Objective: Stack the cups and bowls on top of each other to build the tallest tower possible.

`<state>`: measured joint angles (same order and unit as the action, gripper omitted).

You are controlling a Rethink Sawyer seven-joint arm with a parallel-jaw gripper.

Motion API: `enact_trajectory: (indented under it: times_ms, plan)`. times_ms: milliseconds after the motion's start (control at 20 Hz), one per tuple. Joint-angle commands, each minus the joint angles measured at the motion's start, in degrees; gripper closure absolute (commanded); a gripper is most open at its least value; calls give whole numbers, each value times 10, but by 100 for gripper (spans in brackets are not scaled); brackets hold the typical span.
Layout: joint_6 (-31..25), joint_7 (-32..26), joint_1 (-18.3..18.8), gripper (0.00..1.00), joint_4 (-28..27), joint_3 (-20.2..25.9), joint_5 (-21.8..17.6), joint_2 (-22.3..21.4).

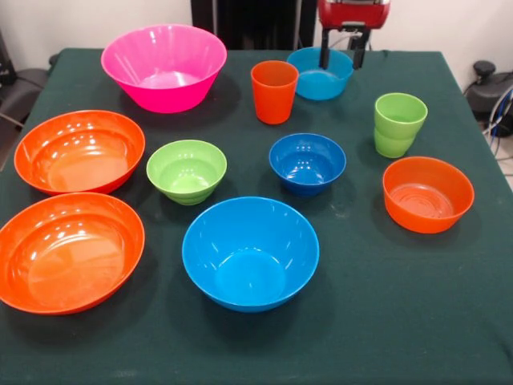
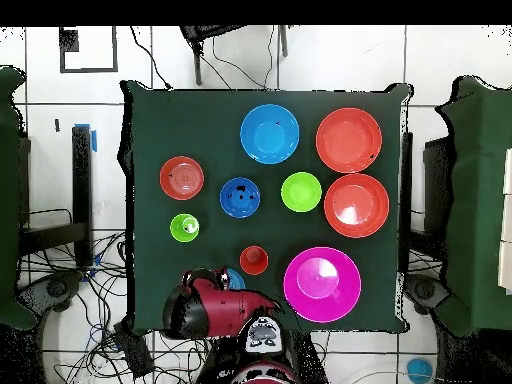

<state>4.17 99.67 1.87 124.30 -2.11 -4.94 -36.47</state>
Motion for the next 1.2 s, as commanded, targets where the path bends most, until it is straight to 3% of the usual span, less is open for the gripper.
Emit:
enact_trajectory:
  times_ms: [50,550,850,1000,1200]
  plan:
    - [17,66,8,0,-16,30,-32,37]
    - [-33,64,-2,0,-22,31,-21,6]
    - [-85,64,-6,0,-10,47,-7,-51]
    - [-129,61,7,0,12,62,-2,-104]
    - [-159,58,22,0,30,78,-1,-143]
